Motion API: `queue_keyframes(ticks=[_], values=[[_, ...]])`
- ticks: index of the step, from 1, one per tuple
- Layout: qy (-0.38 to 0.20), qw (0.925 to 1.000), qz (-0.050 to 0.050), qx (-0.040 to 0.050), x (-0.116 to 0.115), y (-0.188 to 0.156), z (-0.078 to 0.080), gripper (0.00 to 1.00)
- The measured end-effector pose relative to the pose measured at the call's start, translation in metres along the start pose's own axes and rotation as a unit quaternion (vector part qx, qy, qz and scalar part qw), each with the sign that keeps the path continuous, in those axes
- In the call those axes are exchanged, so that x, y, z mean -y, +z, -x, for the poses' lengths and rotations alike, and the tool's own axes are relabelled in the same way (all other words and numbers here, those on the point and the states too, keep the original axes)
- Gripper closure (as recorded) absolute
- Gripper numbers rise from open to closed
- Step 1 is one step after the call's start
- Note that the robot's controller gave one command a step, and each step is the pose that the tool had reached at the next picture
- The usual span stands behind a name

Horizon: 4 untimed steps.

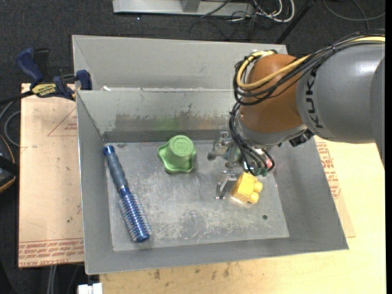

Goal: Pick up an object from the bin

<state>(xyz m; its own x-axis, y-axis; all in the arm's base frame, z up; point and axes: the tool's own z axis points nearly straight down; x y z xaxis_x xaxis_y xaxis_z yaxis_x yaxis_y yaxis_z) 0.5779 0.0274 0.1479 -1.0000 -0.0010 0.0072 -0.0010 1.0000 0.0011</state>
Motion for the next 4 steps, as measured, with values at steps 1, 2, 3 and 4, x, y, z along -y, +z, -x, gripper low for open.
queue_keyframes(ticks=[1,2,3,4], values=[[-0.088,0.9961,0.001,0.0068,0.117,0.074,0.033,0.0],[-0.083,0.9965,-0.002,0.0071,0.144,0.045,0.036,0.0],[-0.003,1.0,0.0,0.0048,0.142,0.048,0.034,0.0],[0.042,0.9991,0.0,0.0063,0.135,0.073,0.033,0.0]])
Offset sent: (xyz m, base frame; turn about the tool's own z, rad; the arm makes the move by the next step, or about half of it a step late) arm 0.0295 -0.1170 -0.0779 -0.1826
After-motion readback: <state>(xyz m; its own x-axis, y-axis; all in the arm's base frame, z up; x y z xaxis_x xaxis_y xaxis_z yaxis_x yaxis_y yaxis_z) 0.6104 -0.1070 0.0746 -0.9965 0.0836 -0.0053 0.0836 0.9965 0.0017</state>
